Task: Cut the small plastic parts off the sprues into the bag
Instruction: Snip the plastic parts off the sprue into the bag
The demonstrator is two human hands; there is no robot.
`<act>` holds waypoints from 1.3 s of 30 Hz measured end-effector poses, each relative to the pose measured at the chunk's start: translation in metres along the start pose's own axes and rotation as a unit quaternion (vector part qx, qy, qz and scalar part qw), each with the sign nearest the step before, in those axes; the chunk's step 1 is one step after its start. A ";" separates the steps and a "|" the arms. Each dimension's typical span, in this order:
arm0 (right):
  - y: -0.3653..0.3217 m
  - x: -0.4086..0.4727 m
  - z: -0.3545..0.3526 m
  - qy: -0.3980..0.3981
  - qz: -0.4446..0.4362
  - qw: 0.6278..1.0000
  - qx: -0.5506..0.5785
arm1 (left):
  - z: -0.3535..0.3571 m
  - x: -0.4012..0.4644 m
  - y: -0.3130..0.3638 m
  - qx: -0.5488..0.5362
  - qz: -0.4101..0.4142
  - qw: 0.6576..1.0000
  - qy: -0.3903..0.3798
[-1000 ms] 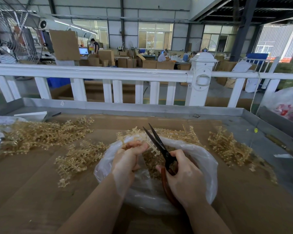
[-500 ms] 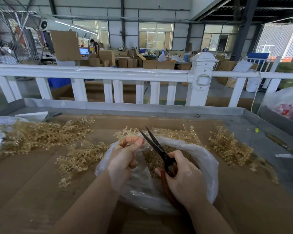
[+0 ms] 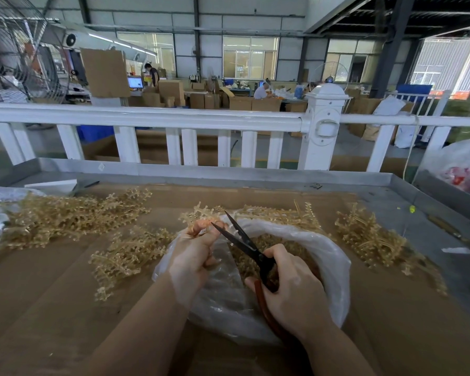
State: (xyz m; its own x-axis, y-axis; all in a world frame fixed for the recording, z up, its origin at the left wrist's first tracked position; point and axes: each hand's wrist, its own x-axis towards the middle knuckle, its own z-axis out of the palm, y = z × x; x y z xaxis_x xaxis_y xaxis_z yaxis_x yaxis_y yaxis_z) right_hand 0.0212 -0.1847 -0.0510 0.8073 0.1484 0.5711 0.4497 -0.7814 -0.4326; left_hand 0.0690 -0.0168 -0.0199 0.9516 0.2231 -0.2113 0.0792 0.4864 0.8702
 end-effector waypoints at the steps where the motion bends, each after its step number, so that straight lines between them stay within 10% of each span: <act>1: 0.000 0.000 0.000 -0.001 0.000 1.000 0.002 | 0.001 0.000 -0.001 -0.002 -0.002 1.000 -0.003; 39: 0.000 0.001 -0.001 0.006 -0.009 0.999 -0.032 | -0.002 0.000 -0.012 0.019 -0.028 0.999 -0.024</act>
State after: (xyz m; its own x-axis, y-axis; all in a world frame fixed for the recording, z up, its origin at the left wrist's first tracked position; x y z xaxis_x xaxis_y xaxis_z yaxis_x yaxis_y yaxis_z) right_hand 0.0220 -0.1849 -0.0498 0.7949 0.1549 0.5866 0.4380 -0.8156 -0.3781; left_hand 0.0673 -0.0211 -0.0308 0.9587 0.1544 -0.2388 0.1431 0.4636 0.8744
